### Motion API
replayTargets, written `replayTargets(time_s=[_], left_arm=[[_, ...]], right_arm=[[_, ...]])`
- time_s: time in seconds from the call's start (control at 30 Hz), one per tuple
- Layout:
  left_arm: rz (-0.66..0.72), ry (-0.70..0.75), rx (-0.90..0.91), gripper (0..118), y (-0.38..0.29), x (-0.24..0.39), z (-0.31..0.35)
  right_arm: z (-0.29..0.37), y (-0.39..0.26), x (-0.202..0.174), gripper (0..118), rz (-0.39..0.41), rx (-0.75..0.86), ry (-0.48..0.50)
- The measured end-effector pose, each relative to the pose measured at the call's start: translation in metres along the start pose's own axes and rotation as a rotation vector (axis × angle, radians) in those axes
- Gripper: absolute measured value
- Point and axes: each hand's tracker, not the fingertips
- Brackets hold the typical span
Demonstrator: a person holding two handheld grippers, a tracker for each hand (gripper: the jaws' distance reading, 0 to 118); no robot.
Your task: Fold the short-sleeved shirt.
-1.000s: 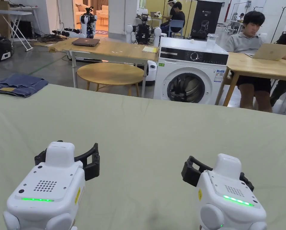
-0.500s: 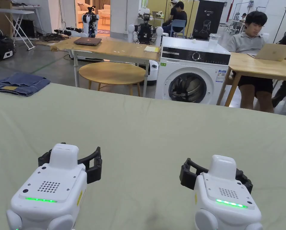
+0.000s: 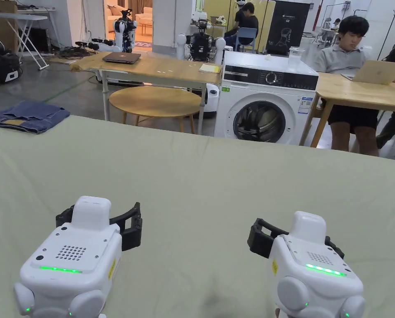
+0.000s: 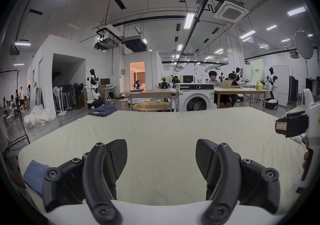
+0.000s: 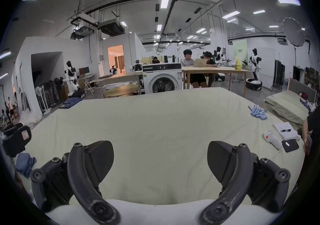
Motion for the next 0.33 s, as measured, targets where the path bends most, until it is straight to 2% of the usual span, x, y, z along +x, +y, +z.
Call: replayTargets(time_s=[0.1,0.23,0.33], left_arm=[[-0.009,-0.002,-0.004,83,0.0008,-0.0002,-0.0025],[-0.016,-0.003,-0.003,82,0.0012,-0.0006,-0.0043],[-0.011,-0.003,0.0,82,0.0003,-0.0015,-0.0063]], right_arm=[[-0.0035,-0.0026,0.0014,110,0.003,-0.005,0.02],[-0.0051,-0.0075,0.0018,110,0.05,0.037,0.012],[-0.0026,-0.0091,0.0079,110,0.032,0.078,0.053]])
